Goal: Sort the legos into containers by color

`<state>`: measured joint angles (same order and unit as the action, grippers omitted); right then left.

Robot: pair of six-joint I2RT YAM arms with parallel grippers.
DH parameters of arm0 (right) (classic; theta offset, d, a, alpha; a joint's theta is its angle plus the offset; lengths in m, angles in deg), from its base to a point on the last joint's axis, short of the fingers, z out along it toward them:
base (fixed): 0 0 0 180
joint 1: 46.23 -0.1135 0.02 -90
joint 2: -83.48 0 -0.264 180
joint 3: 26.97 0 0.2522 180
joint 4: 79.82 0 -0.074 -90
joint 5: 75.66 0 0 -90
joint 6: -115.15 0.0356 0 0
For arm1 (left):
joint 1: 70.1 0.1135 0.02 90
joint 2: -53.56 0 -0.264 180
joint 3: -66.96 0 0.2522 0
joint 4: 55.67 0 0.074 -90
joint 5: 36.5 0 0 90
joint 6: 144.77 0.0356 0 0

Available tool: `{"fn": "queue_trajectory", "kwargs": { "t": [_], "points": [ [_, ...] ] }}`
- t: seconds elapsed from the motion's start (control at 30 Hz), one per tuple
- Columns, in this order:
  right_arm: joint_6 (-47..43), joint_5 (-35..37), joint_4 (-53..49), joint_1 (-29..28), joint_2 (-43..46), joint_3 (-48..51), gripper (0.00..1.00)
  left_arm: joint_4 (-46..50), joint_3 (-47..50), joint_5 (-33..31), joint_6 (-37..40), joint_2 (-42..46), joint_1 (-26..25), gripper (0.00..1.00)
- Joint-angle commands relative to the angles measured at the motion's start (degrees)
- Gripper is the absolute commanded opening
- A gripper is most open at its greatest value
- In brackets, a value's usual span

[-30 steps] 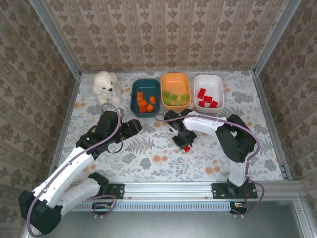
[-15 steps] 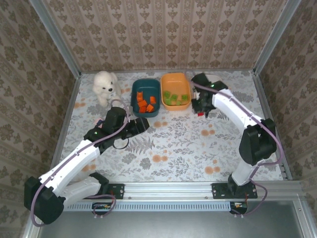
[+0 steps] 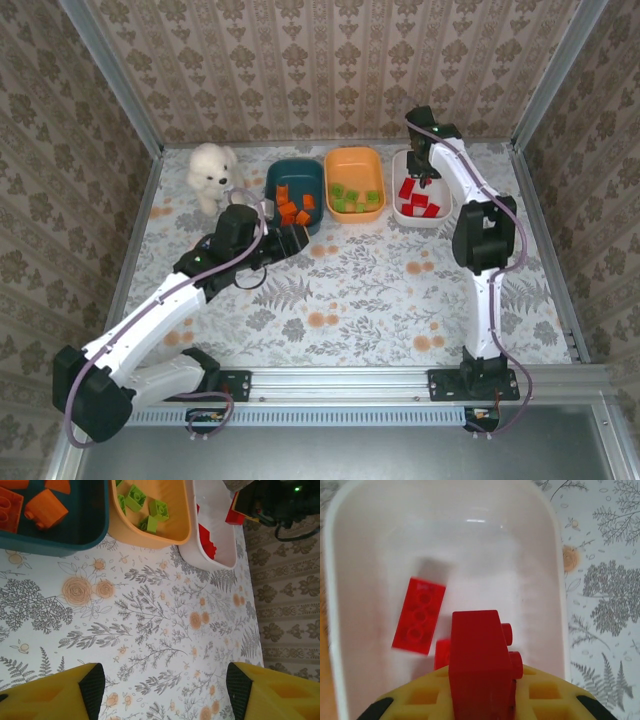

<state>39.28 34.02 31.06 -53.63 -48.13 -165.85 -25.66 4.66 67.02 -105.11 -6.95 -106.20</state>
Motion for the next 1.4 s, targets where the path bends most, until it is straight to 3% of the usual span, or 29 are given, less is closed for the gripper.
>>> {"fn": "queue_trajectory", "kwargs": {
  "t": [0.0,0.23,0.53,0.63,0.77,0.97,1.03,1.1,1.13,1.27,1.33,1.37],
  "points": [
    [0.9,2.6,-4.5,1.4,-5.0,-6.8,0.15,-2.2,-1.5,-2.4,-0.1,3.3,-0.5,0.7],
    [1.6,-0.4,-4.2,3.6,-10.5,-10.2,0.18,-0.5,0.2,-7.1,-1.5,8.0,-0.3,0.82],
    [1.9,-3.7,-4.6,3.8,-14.4,-11.7,0.24,-1.2,1.6,-9.1,-3.0,9.1,-0.3,0.84],
    [2.2,-4.2,-5.2,3.8,-14.7,-12.3,0.32,-1.4,1.2,-8.9,-2.9,8.4,-0.3,0.85],
    [2.3,-3.4,-5.9,3.8,-12.9,-13.4,0.53,-0.9,0.7,-9.2,-2.7,8.2,-0.3,0.85],
    [3.2,-3.0,-2.5,3.6,-3.9,-12.5,0.64,6.4,-1.9,-12.4,-1.3,9.2,0.9,0.86],
    [3.7,-2.3,0.0,3.0,1.2,-9.1,0.67,11.5,-3.5,-14.4,-0.8,9.5,2.1,1.0],
    [4.2,-1.5,7.0,2.0,10.0,0.3,0.79,16.0,-5.2,-15.0,1.0,9.7,4.1,1.0],
    [4.3,-1.4,10.9,1.4,14.6,5.9,0.99,17.4,-5.8,-14.8,1.7,9.8,5.2,1.0],
    [3.8,0.8,28.9,-2.2,35.3,31.1,1.0,24.0,-8.3,-16.2,6.4,9.8,11.0,1.0],
    [4.6,4.2,29.9,-3.8,42.4,38.7,1.0,29.0,-9.7,-23.8,8.2,9.3,12.8,1.0],
    [6.0,5.7,29.2,-4.3,45.2,41.9,1.0,32.7,-10.3,-32.1,7.0,9.0,12.9,1.0]
  ]
}}
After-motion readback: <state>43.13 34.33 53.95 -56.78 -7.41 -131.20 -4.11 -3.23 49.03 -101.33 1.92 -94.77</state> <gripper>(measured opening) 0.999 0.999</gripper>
